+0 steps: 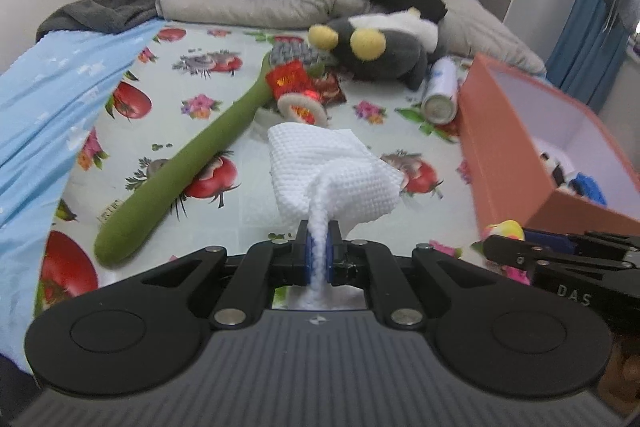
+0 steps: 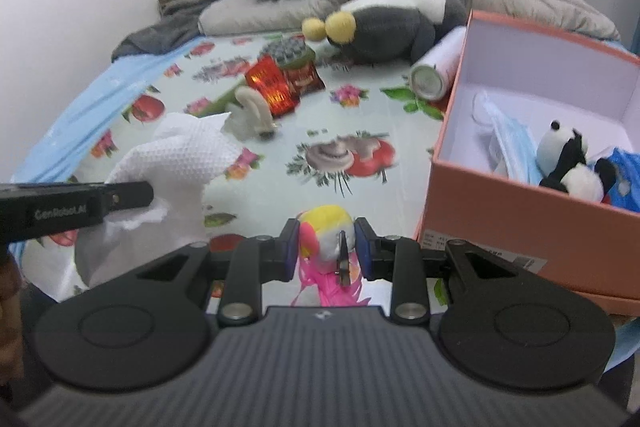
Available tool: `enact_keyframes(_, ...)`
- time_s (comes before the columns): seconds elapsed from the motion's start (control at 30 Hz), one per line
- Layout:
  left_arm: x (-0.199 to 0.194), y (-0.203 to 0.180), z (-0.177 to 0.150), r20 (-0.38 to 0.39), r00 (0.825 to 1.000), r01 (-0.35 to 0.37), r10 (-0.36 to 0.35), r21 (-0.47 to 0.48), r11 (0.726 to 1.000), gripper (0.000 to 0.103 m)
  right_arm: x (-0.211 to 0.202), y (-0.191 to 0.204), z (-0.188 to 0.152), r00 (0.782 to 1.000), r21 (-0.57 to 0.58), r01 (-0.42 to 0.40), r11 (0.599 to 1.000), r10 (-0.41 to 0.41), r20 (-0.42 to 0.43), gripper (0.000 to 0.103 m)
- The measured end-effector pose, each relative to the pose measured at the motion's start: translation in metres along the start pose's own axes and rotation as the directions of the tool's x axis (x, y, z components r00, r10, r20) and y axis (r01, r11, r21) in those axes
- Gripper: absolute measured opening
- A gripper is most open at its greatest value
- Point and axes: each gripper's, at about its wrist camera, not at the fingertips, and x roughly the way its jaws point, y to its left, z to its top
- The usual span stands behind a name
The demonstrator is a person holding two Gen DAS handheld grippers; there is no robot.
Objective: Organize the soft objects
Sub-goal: 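Carry the towel with the left tool while the right tool carries the bird toy over the box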
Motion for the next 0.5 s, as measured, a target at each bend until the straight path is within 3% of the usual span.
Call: enact_keyframes(0.5, -0.085, -0.019, 0.015, 0.128, 0.990, 0.067, -0.062, -0.038, 0.997, 0.008, -0.069, 0.016, 0.021, 0.991, 0.022, -0.020, 1.000, 0.016, 0.133, 0.033)
